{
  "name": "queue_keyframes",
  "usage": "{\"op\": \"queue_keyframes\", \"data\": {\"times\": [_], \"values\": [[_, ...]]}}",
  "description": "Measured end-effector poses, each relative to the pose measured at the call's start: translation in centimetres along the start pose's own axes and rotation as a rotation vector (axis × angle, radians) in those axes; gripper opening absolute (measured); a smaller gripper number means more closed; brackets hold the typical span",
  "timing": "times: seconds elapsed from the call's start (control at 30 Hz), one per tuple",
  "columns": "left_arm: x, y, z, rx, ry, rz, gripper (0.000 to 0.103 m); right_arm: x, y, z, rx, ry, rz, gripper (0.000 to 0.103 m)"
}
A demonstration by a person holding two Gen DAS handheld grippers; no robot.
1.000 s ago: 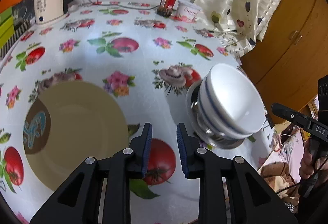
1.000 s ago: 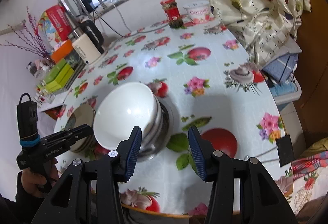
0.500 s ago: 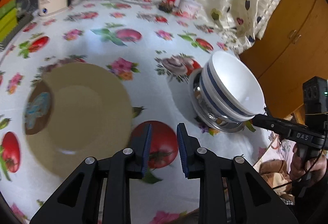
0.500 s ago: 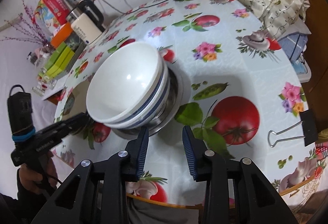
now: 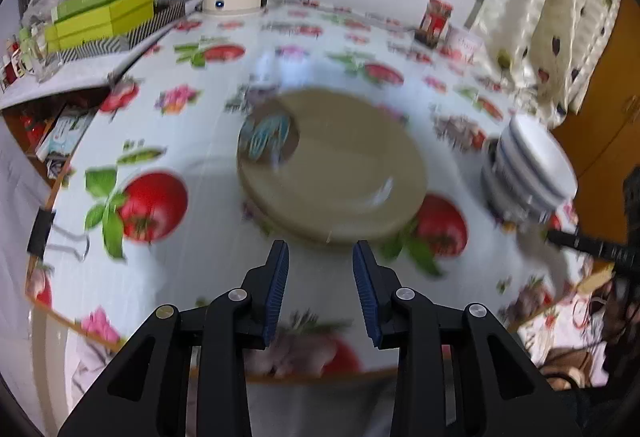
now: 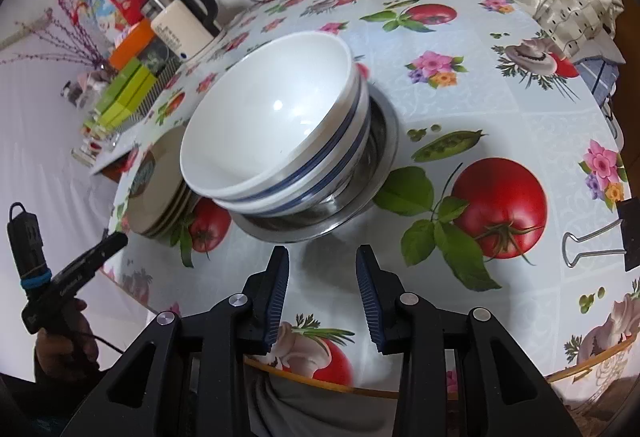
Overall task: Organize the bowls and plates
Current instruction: 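Move both grippers over the beige plate stack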
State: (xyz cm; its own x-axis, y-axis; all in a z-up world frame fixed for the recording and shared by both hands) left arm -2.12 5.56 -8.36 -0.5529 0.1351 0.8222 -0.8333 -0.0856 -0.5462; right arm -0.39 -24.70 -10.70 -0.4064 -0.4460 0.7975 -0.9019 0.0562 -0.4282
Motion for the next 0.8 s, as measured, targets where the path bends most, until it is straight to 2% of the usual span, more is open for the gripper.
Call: {"op": "queue_keyframes", "data": {"times": [0.13,0.4,0.8], "values": [[-2.0,1.6,-0.3,-0.011,0.003,-0.08,0.035,-0.6,-0.1,-0.3,0.014,0.027,-0.01,0.034],[-3.4,-0.4,0.2,-0.084,-0.021,-0.061,0.035,-1.6,-0.7,-0.8,0.054,0.105,-0.028,0.035],[-4.9,-2.5,1.0,-0.144,0.002,-0.06,0.035,-2.5,-2.5,-1.6,0.077,0.119,-0.018,0.035]]}}
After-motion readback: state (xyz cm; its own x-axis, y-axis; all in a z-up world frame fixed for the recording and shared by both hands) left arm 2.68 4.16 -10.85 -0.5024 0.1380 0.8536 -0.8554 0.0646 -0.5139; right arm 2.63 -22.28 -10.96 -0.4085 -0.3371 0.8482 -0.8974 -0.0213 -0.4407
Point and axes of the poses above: each gripper's, at about its wrist camera, not at the fingertips, and x roughly against the way its jaws point, z to its right, y to its underside, the point moved 6 cm from there along -x, roughly the way its jaws point, and after that the axes turned 1 degree about -x, right-handed, at the moved point
